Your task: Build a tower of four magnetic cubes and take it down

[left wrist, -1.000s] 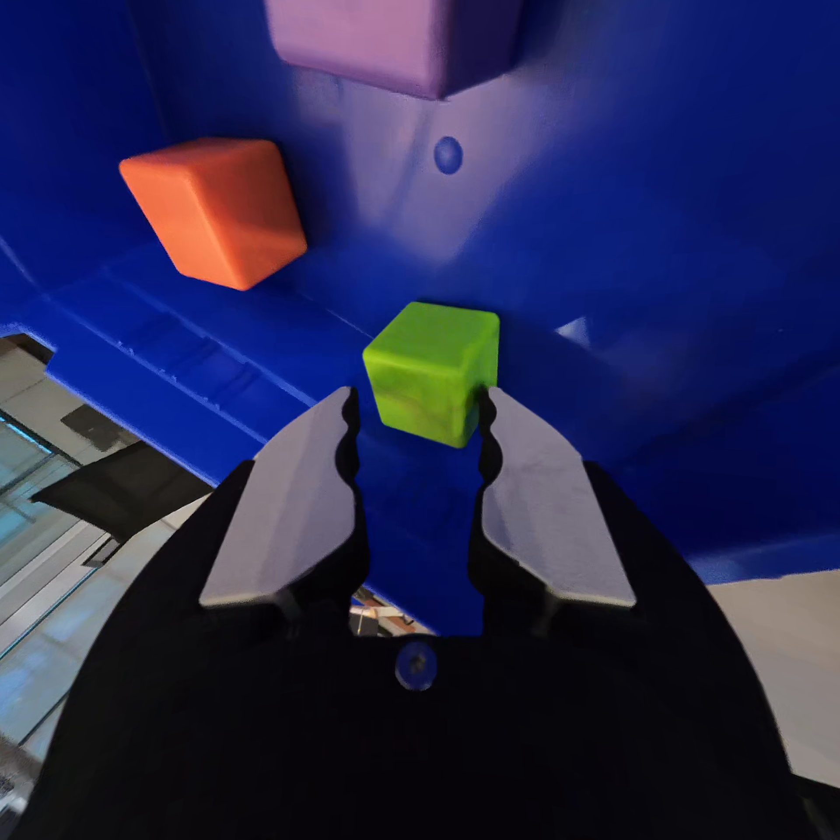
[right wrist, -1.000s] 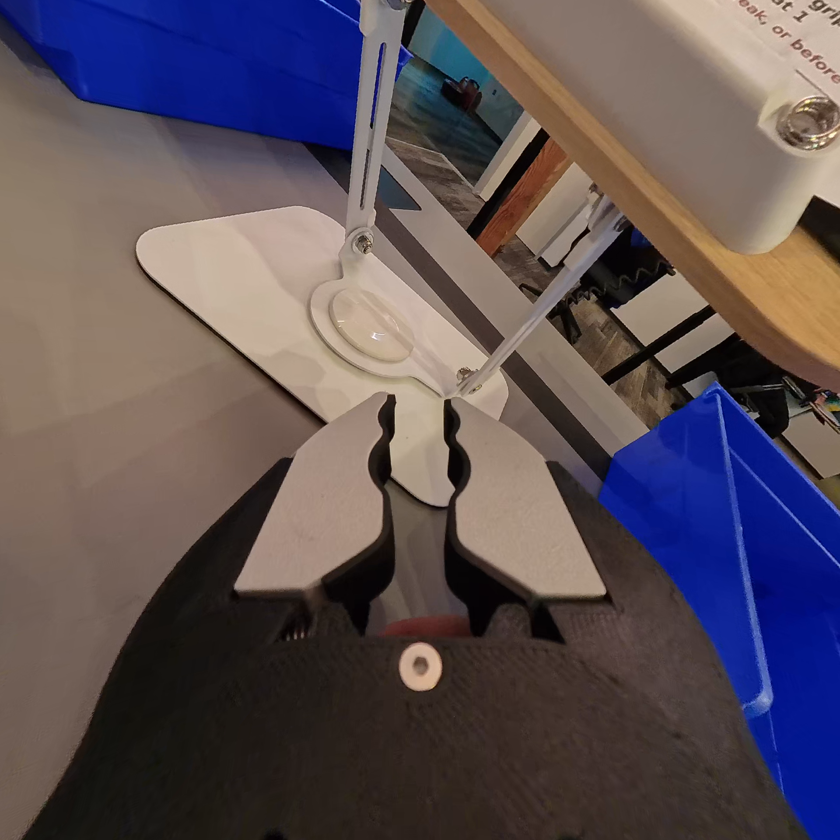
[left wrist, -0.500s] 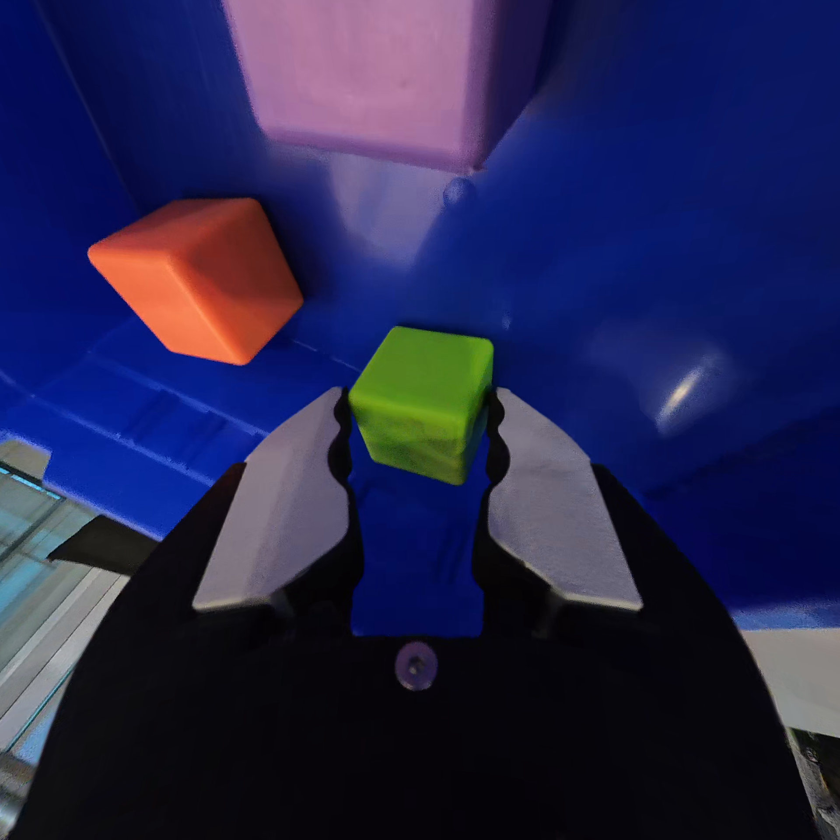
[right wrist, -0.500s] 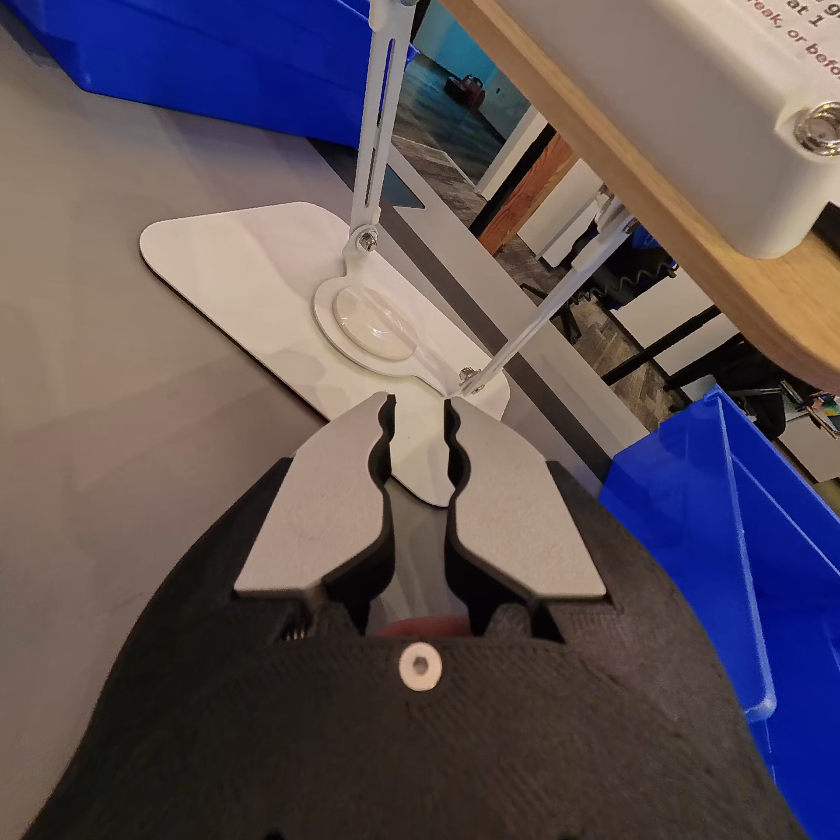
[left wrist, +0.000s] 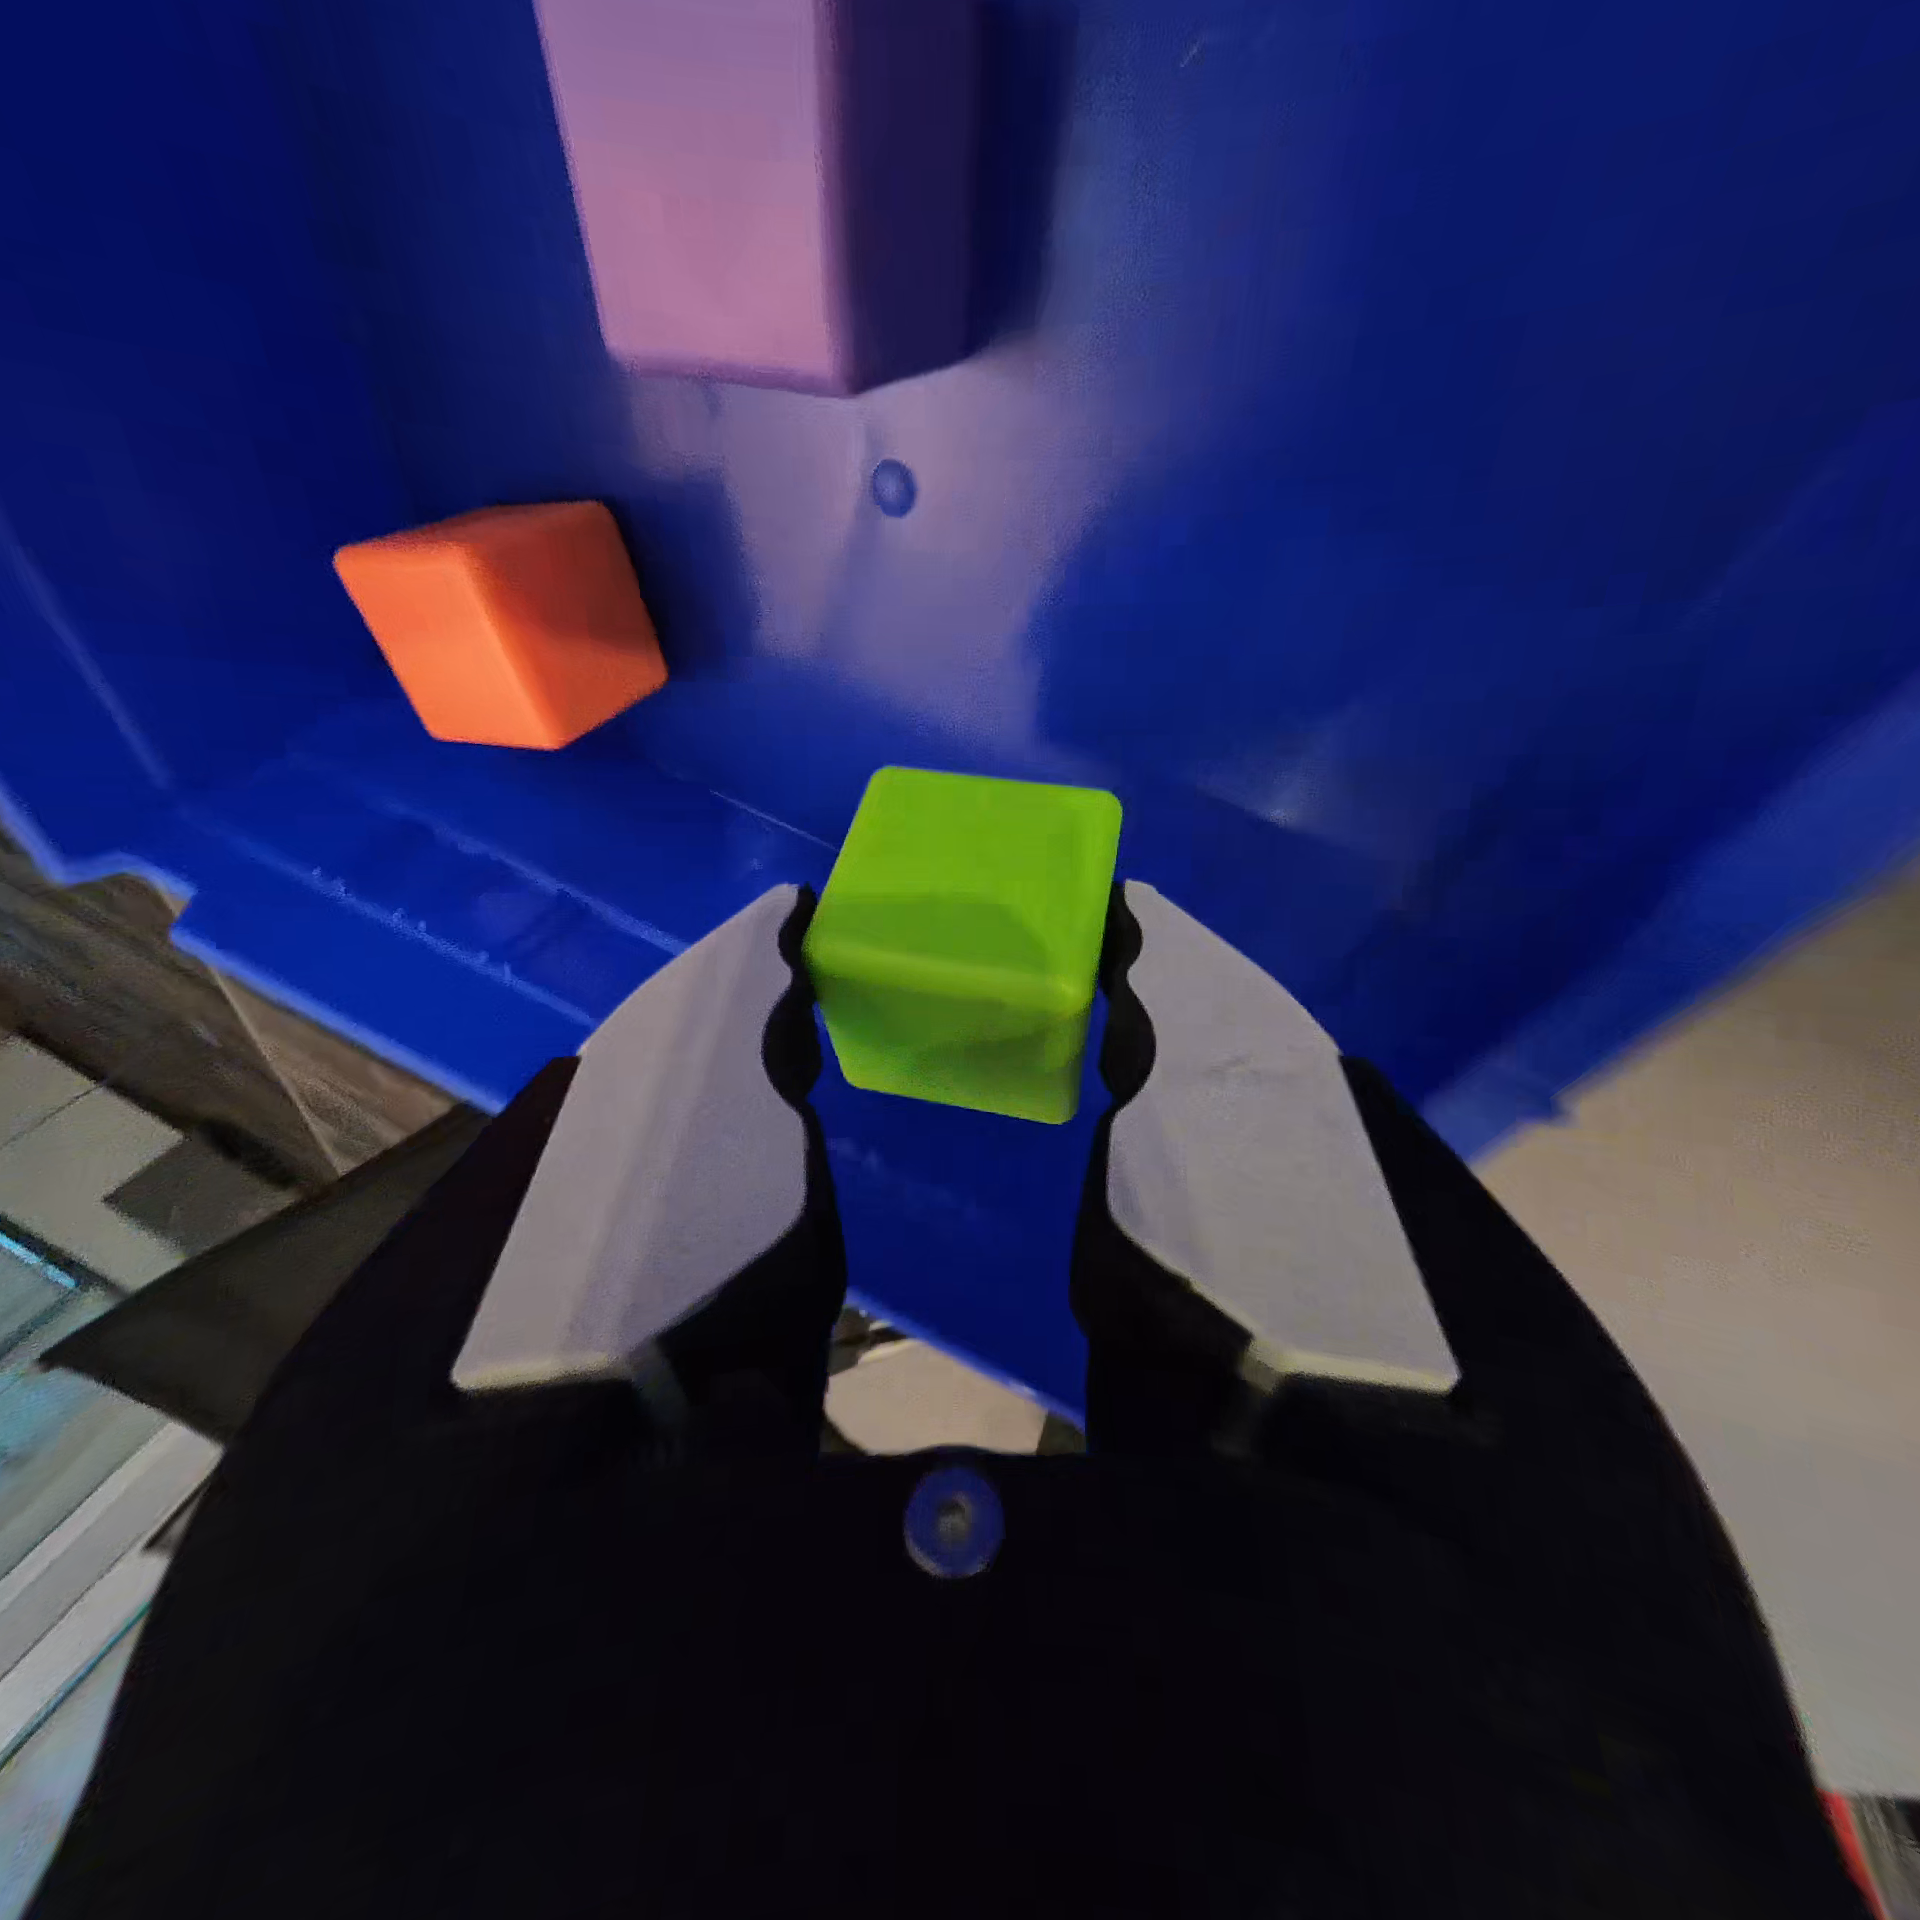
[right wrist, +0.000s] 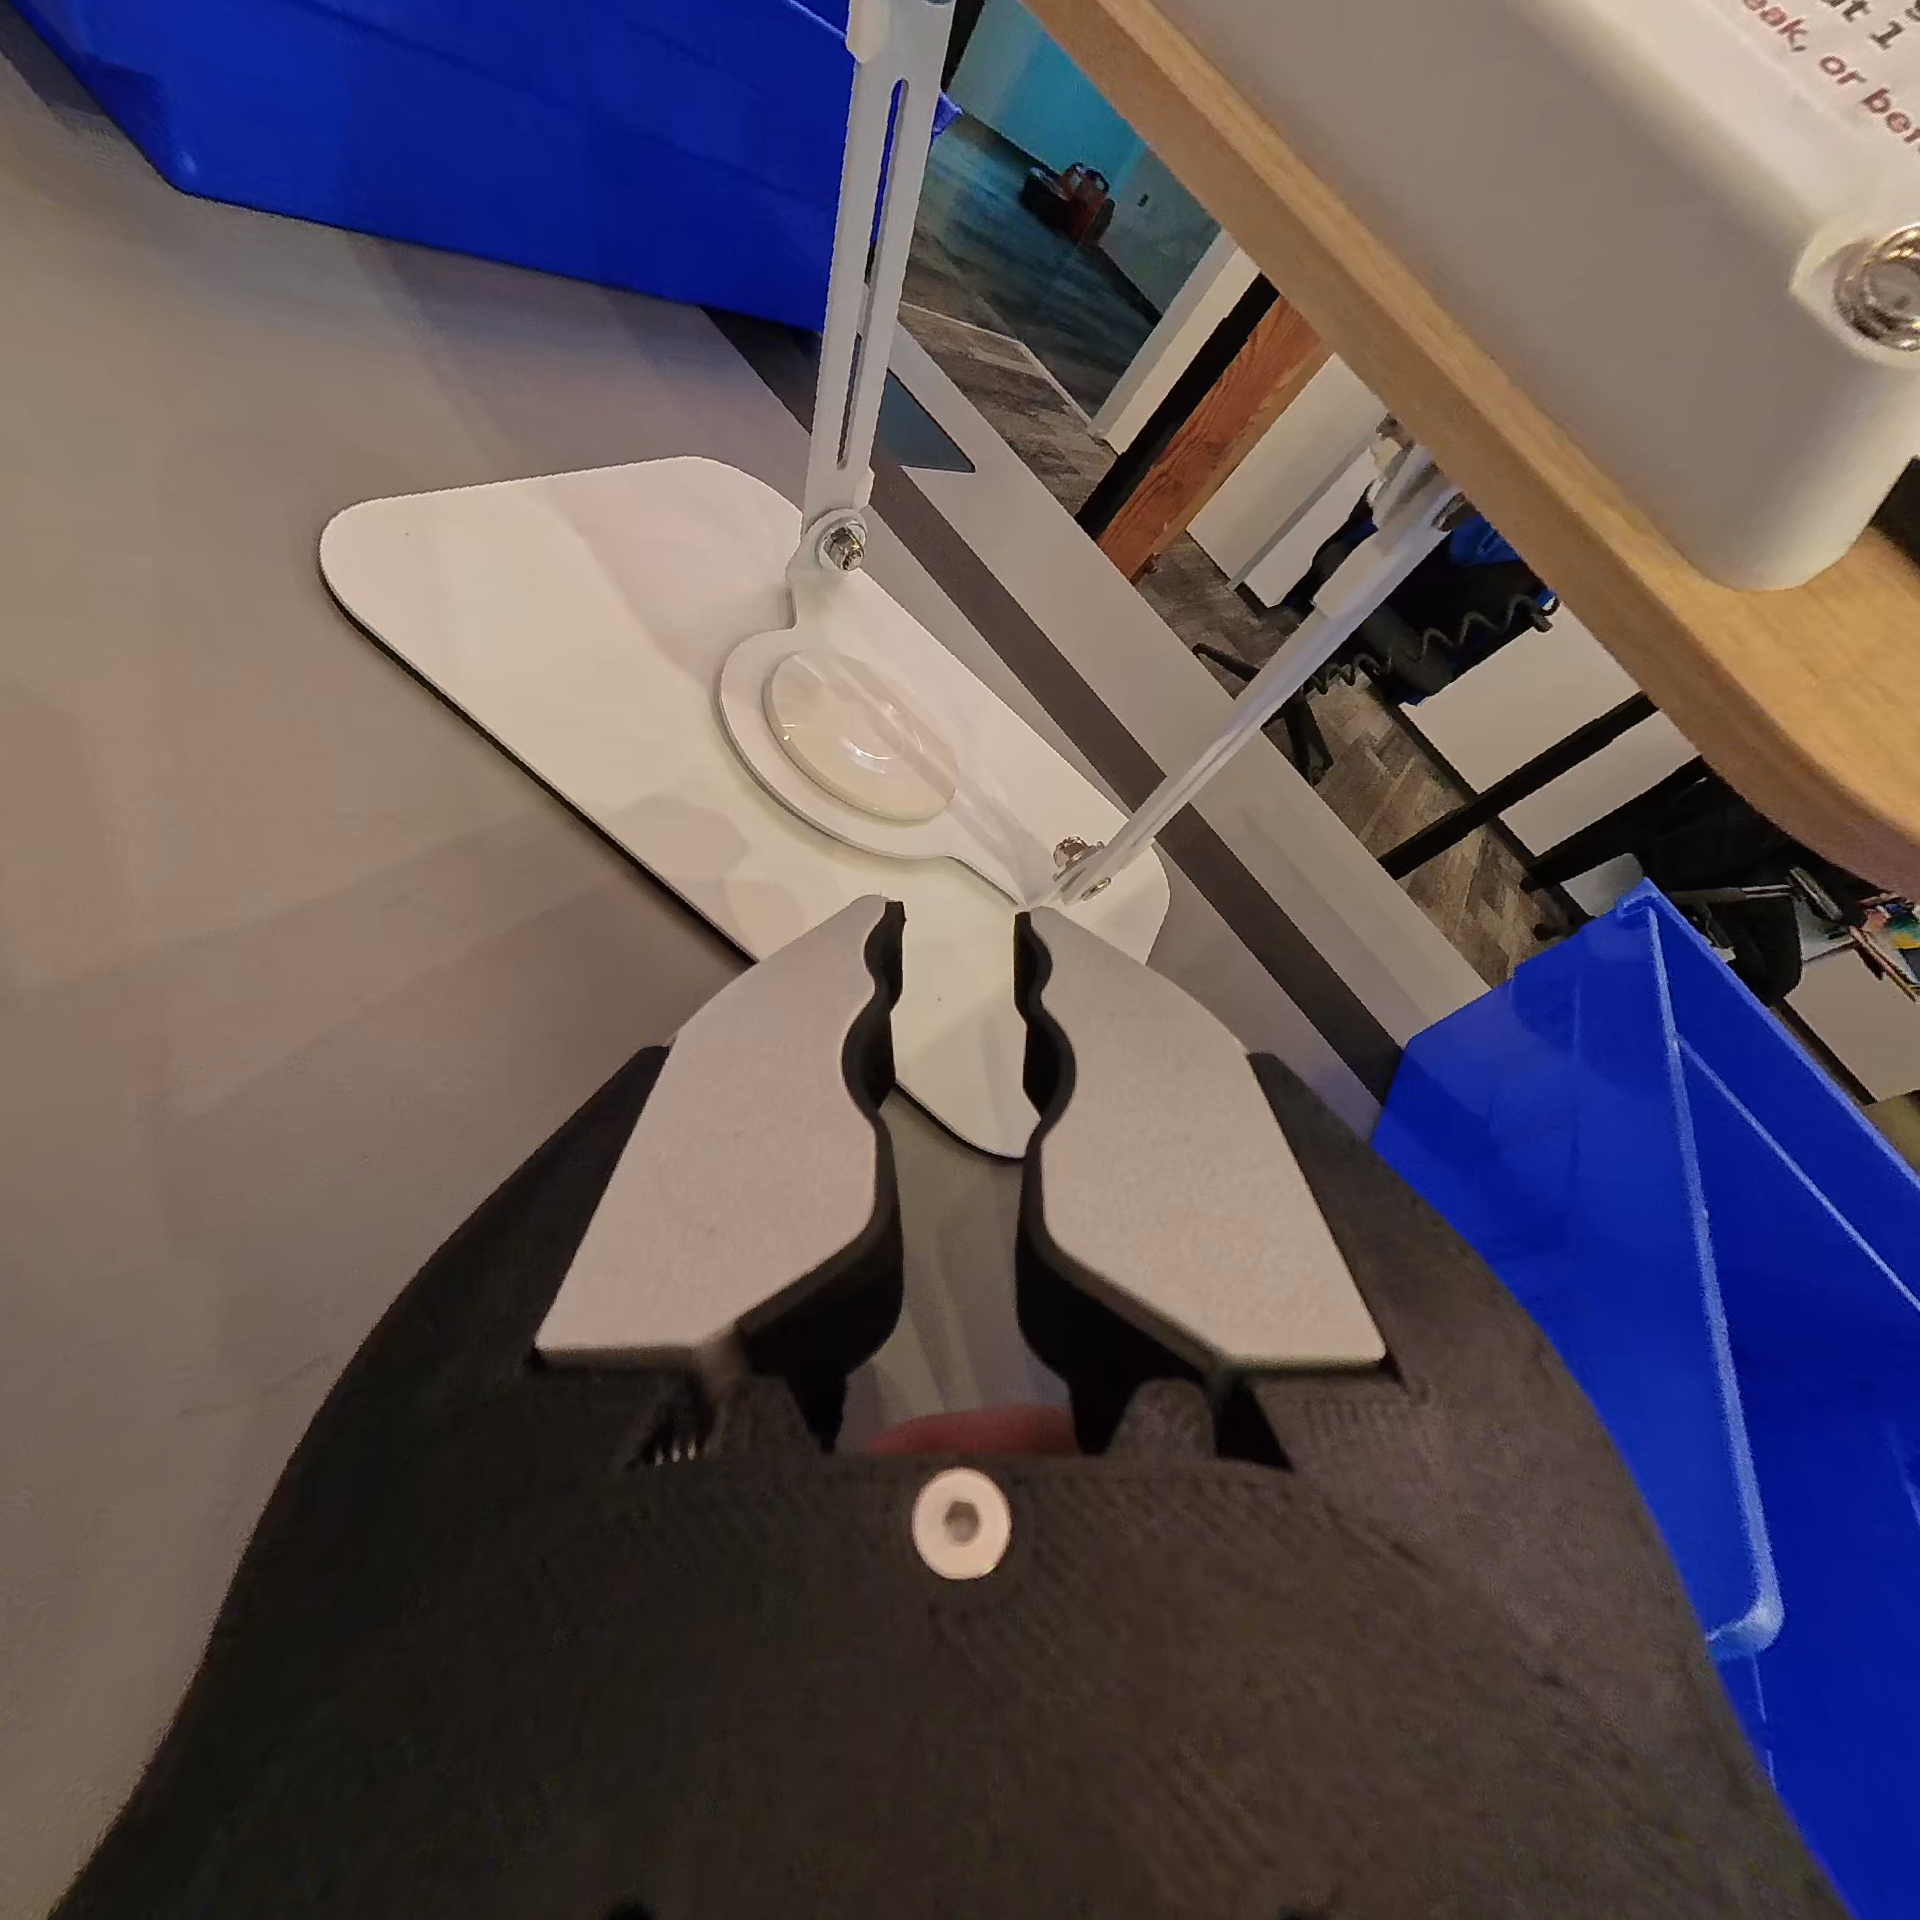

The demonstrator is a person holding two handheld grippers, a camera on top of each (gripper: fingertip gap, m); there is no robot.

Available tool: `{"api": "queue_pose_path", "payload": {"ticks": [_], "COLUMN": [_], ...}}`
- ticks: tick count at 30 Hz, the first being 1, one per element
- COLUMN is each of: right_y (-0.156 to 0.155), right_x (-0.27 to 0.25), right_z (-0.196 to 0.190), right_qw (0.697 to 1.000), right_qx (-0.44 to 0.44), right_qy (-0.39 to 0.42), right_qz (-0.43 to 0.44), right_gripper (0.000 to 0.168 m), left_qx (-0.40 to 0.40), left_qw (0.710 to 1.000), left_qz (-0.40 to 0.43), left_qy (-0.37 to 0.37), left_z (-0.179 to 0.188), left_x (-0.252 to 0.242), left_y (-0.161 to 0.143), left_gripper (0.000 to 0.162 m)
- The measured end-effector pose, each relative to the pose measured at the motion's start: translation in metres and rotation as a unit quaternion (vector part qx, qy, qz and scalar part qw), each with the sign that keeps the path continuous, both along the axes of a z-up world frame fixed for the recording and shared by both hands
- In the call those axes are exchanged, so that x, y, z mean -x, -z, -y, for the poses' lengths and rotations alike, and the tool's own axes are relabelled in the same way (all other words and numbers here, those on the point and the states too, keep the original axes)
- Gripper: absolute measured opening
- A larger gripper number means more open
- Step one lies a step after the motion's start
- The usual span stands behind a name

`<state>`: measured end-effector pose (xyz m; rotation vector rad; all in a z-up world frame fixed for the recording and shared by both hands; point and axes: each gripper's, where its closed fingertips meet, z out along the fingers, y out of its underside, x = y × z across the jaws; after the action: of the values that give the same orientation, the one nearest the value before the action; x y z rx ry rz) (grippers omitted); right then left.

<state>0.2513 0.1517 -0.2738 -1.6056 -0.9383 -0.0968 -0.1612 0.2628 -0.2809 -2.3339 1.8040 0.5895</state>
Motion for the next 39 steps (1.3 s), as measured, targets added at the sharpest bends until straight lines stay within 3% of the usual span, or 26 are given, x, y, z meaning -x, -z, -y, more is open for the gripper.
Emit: {"api": "queue_pose_path", "payload": {"ticks": [7,13,20,25,31,39], "right_y": [0.0,-0.001,-0.001,-0.001,0.0,0.001], "right_x": [0.0,0.0,0.0,0.0,0.001,0.001], "right_z": [0.0,0.0,0.0,0.0,0.001,0.0], "right_qw": [1.0,1.0,1.0,1.0,1.0,1.0], "right_qx": [-0.001,-0.001,-0.001,0.0,0.0,0.003], "right_qy": [0.0,0.001,0.0,-0.001,-0.003,-0.003], "right_qz": [0.001,-0.003,-0.005,-0.004,0.001,0.002], "right_gripper": [0.02,0.02,0.021,0.021,0.02,0.02], "left_qx": [-0.05,-0.039,-0.006,0.037,0.118,0.161], "left_qw": [0.973,0.949,0.867,0.817,0.755,0.74], "left_qz": [0.202,0.218,0.334,0.423,0.515,0.535], "left_qy": [0.096,0.226,0.37,0.389,0.388,0.375], "left_z": [0.105,0.184,0.255,0.272,0.281,0.266], "left_x": [-0.082,-0.183,-0.318,-0.362,-0.38,-0.375], "left_y": [-0.065,-0.078,-0.088,-0.076,-0.062,-0.03], "left_gripper": [0.051,0.051,0.051,0.051,0.051,0.051]}}
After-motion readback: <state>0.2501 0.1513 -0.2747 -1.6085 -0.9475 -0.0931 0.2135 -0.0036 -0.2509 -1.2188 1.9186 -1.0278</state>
